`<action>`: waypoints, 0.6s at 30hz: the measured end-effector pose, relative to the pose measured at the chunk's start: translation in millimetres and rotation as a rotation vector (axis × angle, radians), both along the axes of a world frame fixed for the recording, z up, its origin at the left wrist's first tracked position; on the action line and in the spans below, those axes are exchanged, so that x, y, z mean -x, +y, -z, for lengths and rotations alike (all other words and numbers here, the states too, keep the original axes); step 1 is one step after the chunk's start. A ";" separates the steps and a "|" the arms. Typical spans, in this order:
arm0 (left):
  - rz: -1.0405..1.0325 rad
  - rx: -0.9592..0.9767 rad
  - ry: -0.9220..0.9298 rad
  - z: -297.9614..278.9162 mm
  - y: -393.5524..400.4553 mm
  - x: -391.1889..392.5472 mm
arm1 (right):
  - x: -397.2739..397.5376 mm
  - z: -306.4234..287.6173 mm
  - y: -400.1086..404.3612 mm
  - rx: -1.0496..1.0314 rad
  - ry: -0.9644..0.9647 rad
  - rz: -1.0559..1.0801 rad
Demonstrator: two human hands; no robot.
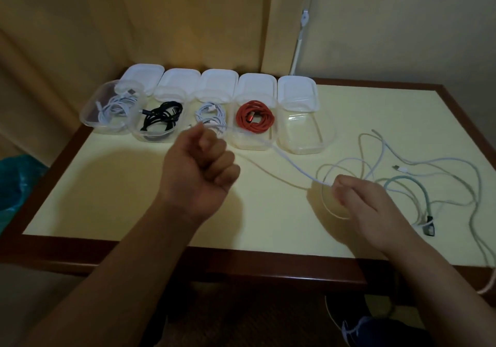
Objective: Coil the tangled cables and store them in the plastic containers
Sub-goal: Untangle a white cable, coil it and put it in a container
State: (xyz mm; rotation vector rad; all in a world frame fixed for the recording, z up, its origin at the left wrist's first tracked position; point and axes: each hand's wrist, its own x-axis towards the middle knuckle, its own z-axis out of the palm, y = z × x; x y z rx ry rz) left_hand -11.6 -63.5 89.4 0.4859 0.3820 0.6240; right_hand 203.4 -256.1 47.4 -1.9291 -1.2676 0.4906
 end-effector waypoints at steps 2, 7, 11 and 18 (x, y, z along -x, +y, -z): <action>-0.013 -0.208 0.293 11.2 -17.6 -13.3 | 5.7 -2.5 0.8 -0.047 -0.013 -0.009; 0.170 -0.559 0.534 32.8 -73.9 -42.5 | 25.0 -6.7 7.6 -0.044 -0.116 -0.140; 0.084 -0.586 0.537 37.2 -72.8 -49.6 | 25.0 -3.0 6.1 0.004 -0.121 -0.181; -0.301 -0.230 0.489 31.0 -13.8 -42.7 | -5.2 -4.4 -8.7 0.129 0.001 -0.069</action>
